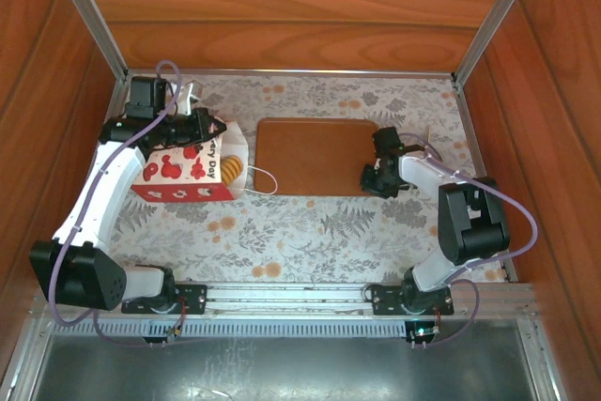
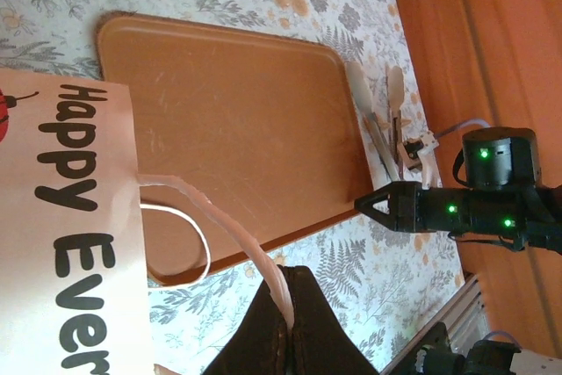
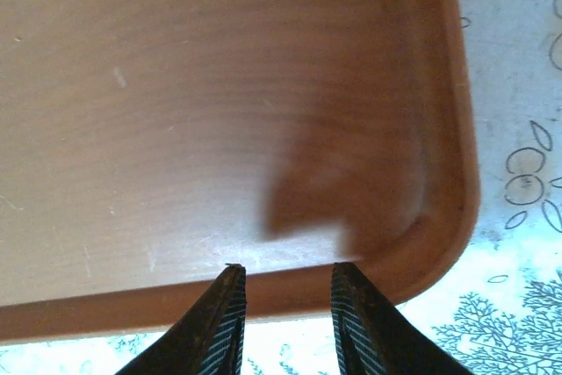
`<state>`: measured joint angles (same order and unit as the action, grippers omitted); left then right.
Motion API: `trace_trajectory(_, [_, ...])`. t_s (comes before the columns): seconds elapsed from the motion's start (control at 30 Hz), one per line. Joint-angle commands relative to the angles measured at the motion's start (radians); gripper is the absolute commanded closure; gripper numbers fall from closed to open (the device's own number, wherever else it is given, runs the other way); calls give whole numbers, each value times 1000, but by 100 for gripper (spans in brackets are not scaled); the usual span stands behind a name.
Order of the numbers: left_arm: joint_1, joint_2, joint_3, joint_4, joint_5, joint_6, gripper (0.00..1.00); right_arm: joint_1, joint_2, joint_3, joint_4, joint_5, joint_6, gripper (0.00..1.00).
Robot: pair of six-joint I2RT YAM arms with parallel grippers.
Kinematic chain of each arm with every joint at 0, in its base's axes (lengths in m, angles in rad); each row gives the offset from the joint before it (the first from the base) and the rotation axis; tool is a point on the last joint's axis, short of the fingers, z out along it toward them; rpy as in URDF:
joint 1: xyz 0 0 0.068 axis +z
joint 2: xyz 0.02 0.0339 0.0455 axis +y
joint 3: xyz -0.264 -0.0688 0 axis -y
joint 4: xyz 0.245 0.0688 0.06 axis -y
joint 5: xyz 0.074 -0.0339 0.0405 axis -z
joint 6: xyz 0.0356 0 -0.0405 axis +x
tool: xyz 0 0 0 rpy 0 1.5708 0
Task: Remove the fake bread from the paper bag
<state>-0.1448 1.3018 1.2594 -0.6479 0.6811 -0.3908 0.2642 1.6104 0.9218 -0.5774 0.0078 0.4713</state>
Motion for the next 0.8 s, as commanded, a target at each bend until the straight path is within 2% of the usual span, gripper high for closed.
trace_trajectory(0.0, [-5, -34, -2, 14, 5, -2, 100, -28, 14, 25, -62, 58, -47, 68])
trace_trajectory(0.3, [-4, -50, -8, 16, -2, 6, 100, -77, 43, 62, -67, 60, -115, 69])
trace_trajectory(0.47, [-6, -54, -12, 18, -2, 12, 100, -82, 18, 84, -56, 21, -169, 68])
trace_trajectory(0.53, [-5, -58, -12, 19, 1, 12, 100, -82, -34, 81, -46, 14, -184, 65])
trace_trajectory(0.67, [-5, -71, -12, 19, 6, 19, 100, -114, -129, 88, -73, 173, -220, 57])
trace_trajectory(0.7, [-4, -73, -14, 19, 7, 23, 100, -133, -136, 92, -81, 188, -244, 52])
trace_trajectory(0.77, [-5, -81, -18, 21, 7, 35, 100, -172, -134, 110, -103, 243, -280, 36])
